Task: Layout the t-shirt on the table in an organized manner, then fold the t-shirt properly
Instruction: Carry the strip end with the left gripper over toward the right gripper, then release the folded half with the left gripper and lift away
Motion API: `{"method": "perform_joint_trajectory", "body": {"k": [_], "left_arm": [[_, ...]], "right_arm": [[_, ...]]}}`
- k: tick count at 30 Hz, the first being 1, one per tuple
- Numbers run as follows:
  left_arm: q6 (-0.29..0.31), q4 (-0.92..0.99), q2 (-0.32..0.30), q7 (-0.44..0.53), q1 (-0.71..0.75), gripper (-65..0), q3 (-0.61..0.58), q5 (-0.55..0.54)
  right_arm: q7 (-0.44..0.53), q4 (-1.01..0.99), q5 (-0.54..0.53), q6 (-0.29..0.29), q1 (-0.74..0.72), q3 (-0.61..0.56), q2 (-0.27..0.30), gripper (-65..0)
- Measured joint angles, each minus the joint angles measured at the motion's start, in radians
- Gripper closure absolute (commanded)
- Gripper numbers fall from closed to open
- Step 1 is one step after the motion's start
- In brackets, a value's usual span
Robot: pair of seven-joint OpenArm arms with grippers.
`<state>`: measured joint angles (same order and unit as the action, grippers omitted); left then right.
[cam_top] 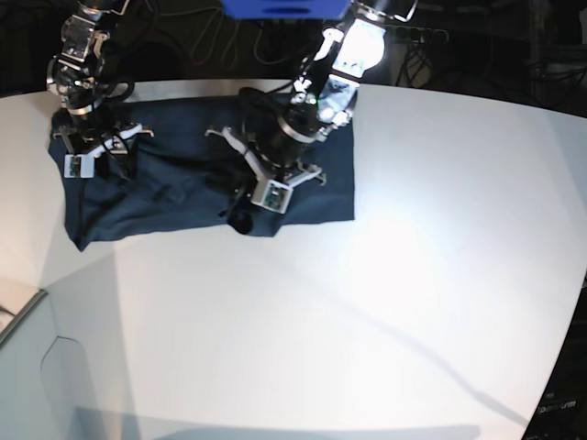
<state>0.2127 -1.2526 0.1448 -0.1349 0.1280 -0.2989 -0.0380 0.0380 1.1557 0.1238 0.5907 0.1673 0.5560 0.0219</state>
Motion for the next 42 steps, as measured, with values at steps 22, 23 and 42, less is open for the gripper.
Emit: {"method": "perform_joint_trajectory", "body": {"k": [22,23,42], "left_arm": [[0.014,-0.18,-0.048,0.004,0.04,-32.7,-0.102,-0.011],[0.011,-0.205,-0.064,0.004,0.053,-32.7,-0.093,-0.011],[0.01,-0.001,-0.071,0.004,0.032,-31.6,0.086,-0.008]], "right_arm": [[0.0,0.0,0.0,0.0,0.0,0.0,0.0,-31.4],[-0.001,0.0,0.0,0.0,-0.001,0.0,0.0,-31.4],[-0.098,0.163,0.037,0.006,0.028,0.028,-0.048,-37.1]]}}
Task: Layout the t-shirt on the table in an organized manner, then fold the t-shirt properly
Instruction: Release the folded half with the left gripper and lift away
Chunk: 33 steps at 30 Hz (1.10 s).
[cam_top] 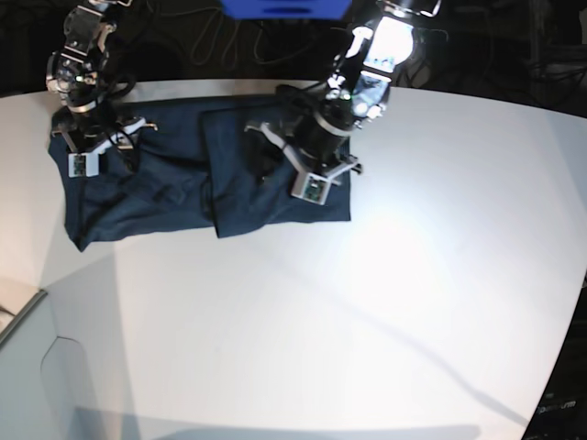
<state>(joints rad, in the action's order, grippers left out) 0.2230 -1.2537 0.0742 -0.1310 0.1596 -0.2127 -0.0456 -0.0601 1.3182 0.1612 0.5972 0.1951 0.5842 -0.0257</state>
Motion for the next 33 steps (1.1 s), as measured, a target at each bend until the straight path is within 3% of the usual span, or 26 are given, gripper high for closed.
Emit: {"method": "perform_joint_trajectory", "body": {"k": [10,17,22,28,31,33], "left_arm": [[0.006,0.069,-0.004,0.0,-0.029,-31.7,-0.065,0.0],[0.006,0.061,0.001,-0.002,-0.041,-31.7,-0.063,0.0],[0.005,0.045,-0.005,-0.011,-0.032,-31.7,-0.057,0.0],[-0.003,-0.104,-0.014,-0.005,-0.026,-31.7,-0.056,-0.002],[0.003,-0.203,-0.054,-0.003,-0.002,-31.7,-0.056,-0.004],[0.002,-0.259,-0.082,-0.004,0.027,-31.7,-0.023,-0.003]], "right_arm": [[0.008,-0.004,-0.004,-0.003,-0.087,0.14,0.016,-42.3],[0.01,-0.163,-0.003,-0.003,-0.141,0.142,0.106,-42.3],[0.008,-0.245,-0.002,-0.003,-0.163,0.144,0.134,-42.3],[0.023,-0.27,-0.008,-0.003,-0.162,0.136,0.146,-41.5],[0.028,-0.27,-0.008,-0.003,-0.154,0.135,0.147,-37.1],[0.037,-0.269,-0.012,-0.006,-0.145,0.104,0.151,-30.5]]}}
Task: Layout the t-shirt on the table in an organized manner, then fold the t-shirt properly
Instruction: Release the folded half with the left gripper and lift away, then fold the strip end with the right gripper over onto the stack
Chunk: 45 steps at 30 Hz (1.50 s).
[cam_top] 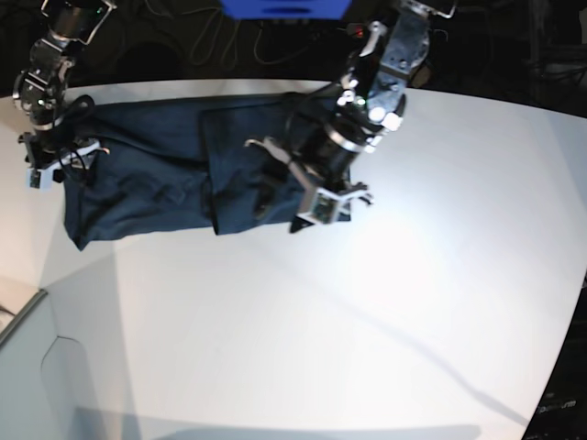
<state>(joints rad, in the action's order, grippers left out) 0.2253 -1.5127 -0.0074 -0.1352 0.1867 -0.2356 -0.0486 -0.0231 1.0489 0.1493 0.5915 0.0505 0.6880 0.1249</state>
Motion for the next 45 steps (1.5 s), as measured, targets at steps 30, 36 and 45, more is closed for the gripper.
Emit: {"method": "perform_joint_trajectory", "body": {"k": [30,36,45], "left_arm": [[-0.003,0.23,-0.072,-0.002,0.06,-31.7,0.347,-0.338],[0.003,0.256,-0.064,0.001,0.034,-31.7,0.307,-0.339],[0.003,0.256,-0.067,0.002,0.034,-31.7,0.307,-0.339]], "right_arm": [[-0.034,0.607,0.012,0.005,0.241,-0.175,-0.183,0.0],[-0.032,0.743,0.009,0.006,0.337,-0.326,-0.217,0.0],[-0.035,0.76,0.012,0.005,0.382,-0.558,-0.222,0.0]]}}
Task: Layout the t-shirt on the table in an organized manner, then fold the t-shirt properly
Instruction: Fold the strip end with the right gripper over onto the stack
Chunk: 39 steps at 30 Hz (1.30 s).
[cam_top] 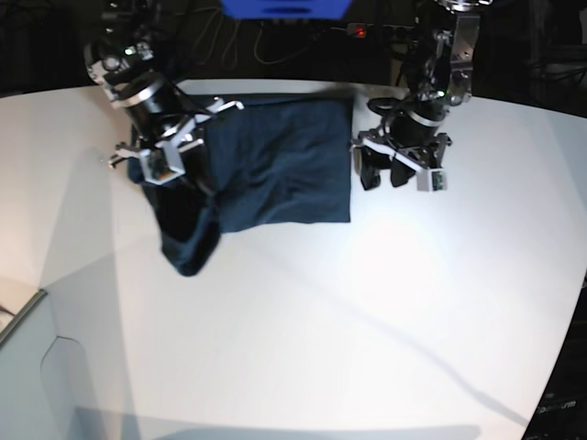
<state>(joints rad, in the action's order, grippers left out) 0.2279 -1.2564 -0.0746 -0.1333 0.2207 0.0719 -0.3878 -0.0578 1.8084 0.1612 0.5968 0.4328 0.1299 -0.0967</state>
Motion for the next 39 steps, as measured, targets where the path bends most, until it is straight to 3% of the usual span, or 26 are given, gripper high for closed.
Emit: {"method": "perform_joint_trajectory", "body": {"k": [6,20,32,35,39], "left_arm": [[0.0,0.0,0.0,0.0,0.0,-31.7,0.0,0.0],[0.0,0.001,0.006,-0.001,0.003,-31.7,0.0,0.0],[0.0,-0.007,0.003,0.003,0.014,-31.7,-0.001,-0.003],[0.0,-0.008,0.0,0.003,0.018,-31.7,0.0,-0.003],[0.0,-0.009,-0.001,0.004,0.026,-31.7,0.011,-0.003]], "right_arm": [[0.002,-0.048,0.0,-0.002,-0.012,-0.122,0.005,0.0],[0.002,-0.189,0.005,-0.002,-0.126,-0.285,0.008,0.0],[-0.001,-0.341,0.007,-0.002,-0.191,-0.292,0.009,0.0],[-0.002,-0.343,0.008,-0.002,-0.19,-0.315,0.014,-6.2],[0.001,-0.343,0.006,-0.002,-0.183,-0.328,0.013,-19.9]]}}
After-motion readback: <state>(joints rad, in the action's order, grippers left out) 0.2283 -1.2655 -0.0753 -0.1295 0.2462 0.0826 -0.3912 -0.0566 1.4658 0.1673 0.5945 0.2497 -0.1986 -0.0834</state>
